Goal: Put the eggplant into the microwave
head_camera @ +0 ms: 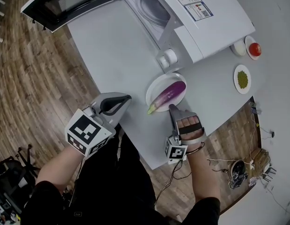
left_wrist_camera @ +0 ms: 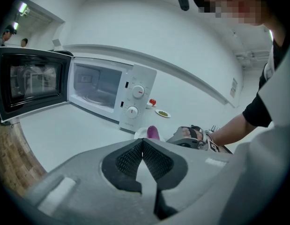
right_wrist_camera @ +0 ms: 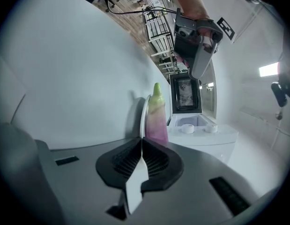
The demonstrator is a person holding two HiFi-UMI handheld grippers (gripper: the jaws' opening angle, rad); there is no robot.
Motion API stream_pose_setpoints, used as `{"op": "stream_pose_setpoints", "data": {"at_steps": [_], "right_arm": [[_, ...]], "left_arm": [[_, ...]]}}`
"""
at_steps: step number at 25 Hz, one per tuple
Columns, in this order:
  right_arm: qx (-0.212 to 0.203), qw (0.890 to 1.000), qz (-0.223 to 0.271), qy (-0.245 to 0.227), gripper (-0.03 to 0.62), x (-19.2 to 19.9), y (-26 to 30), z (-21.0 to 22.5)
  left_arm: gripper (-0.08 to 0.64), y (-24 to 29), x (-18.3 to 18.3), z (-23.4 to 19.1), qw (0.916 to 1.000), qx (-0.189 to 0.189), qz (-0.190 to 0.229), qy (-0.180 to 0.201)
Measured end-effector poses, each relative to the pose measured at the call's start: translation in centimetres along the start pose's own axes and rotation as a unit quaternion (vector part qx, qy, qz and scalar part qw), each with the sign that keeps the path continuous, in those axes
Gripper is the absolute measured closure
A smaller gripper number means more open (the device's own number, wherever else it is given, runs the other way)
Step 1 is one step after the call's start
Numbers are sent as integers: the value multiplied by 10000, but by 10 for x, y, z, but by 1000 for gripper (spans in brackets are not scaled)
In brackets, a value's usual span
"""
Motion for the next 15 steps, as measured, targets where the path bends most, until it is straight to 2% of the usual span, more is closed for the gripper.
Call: {"op": "stream_pose_setpoints", "data": {"at_steps": [6,15], "right_arm": [[254,9996,4,-121,571,-1,-4,5],[394,9991,-91,-157,571,1,-11,2]], "left_arm": [[552,0,1,3,10000,1,-8,17],[552,2,2,7,9999,-14,-61,86]]}}
Point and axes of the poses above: the fingertips, and each gripper's own axes: y forward along the fingers, z to its right, x out of its underside, the point moved 8 cm from there along -y, backward along the fingers, and after that the axes turned 8 degrees about -y, right-handed, at the moved point
